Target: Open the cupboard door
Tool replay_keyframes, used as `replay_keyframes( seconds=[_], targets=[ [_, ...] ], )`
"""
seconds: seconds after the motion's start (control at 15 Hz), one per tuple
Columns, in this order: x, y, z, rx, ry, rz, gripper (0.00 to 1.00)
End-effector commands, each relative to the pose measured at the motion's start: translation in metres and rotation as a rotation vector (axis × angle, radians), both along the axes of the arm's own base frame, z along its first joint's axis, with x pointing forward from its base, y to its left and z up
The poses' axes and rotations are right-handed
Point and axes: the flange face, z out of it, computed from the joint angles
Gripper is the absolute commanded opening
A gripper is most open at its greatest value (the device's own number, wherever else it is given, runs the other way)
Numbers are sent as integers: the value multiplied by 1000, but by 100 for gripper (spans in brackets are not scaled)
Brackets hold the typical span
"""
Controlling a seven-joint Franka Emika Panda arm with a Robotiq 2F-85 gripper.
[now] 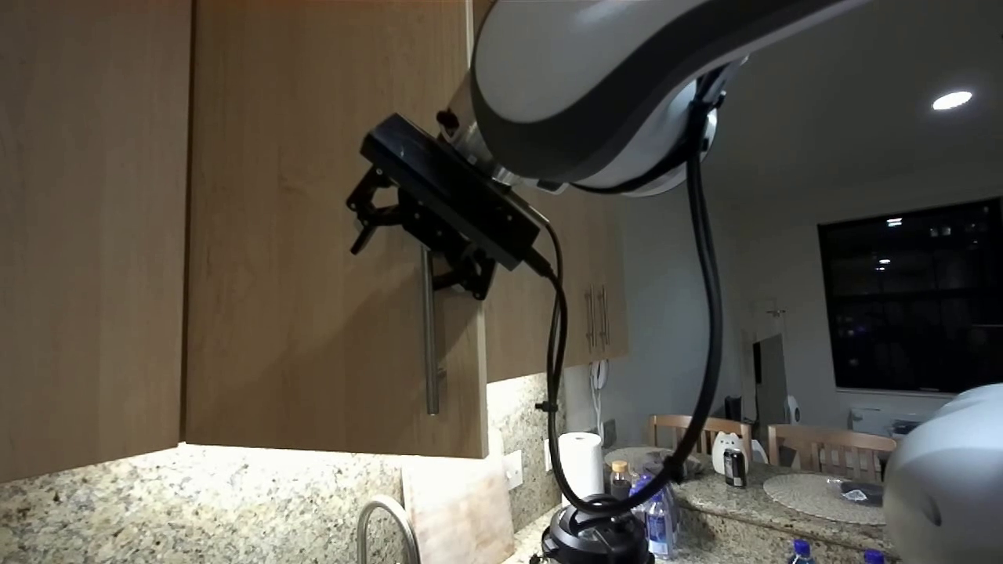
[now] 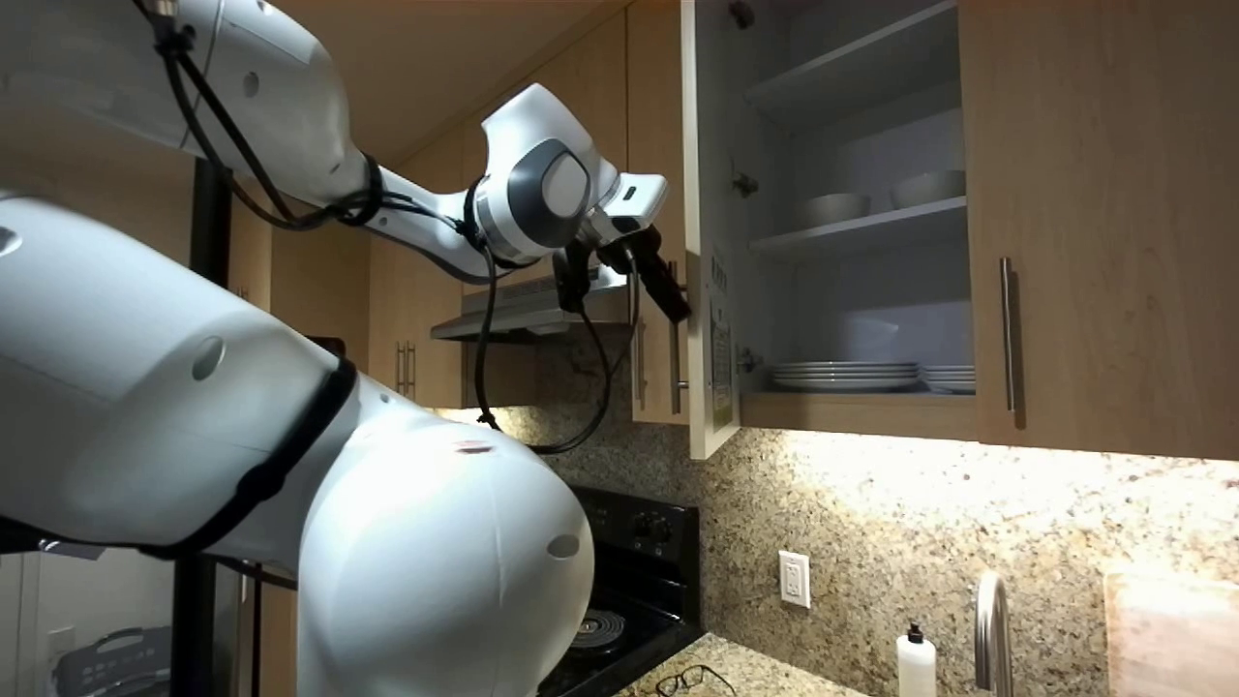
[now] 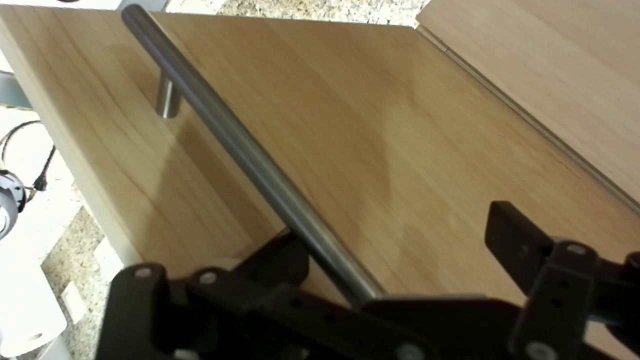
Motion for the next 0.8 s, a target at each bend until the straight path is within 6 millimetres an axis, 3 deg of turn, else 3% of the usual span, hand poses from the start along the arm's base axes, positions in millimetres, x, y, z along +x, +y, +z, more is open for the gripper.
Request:
replay_keyframes(
  seconds=[0.0, 0.13, 0.2, 0.27, 0.53, 0.73],
  targets=[
    [29, 53, -21, -118, 55, -36, 100],
    [30, 53, -16, -120, 63, -17, 100],
    [34, 38, -11, -108, 87, 21, 100],
    [0, 0, 1, -1, 0, -1, 100],
    [4, -5, 0, -15, 14, 0, 100],
    [10, -10, 16, -150, -8, -19, 100]
  ],
)
